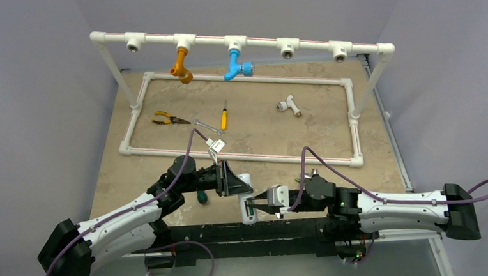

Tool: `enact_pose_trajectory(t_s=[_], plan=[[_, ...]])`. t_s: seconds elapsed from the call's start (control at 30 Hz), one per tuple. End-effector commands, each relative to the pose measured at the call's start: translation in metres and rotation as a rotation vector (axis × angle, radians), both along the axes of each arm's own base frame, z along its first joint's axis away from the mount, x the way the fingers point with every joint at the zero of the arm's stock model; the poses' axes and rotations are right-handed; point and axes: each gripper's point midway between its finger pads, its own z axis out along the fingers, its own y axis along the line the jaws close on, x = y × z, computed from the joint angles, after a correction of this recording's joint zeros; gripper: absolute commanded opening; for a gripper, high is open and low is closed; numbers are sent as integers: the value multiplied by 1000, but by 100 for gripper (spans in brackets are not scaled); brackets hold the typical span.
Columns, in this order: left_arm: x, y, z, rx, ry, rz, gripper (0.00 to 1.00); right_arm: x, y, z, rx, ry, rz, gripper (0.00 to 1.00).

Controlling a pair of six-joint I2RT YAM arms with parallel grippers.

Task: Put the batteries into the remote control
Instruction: Load the battery into the remote control.

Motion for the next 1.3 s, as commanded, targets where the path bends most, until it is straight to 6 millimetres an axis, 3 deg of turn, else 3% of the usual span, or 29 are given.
enact_pose_trajectory(t_s=[0.0, 0.73, 1.27], plan=[[-3, -5, 54, -181, -73, -20, 0, 2, -3, -20, -89, 10, -13, 14], [-3, -2, 69, -217, -74, -4, 0, -8, -14, -42, -142, 83, 3, 9], [2, -3, 64, -192, -71, 21, 0, -12, -23, -64, -224, 131, 2, 7]])
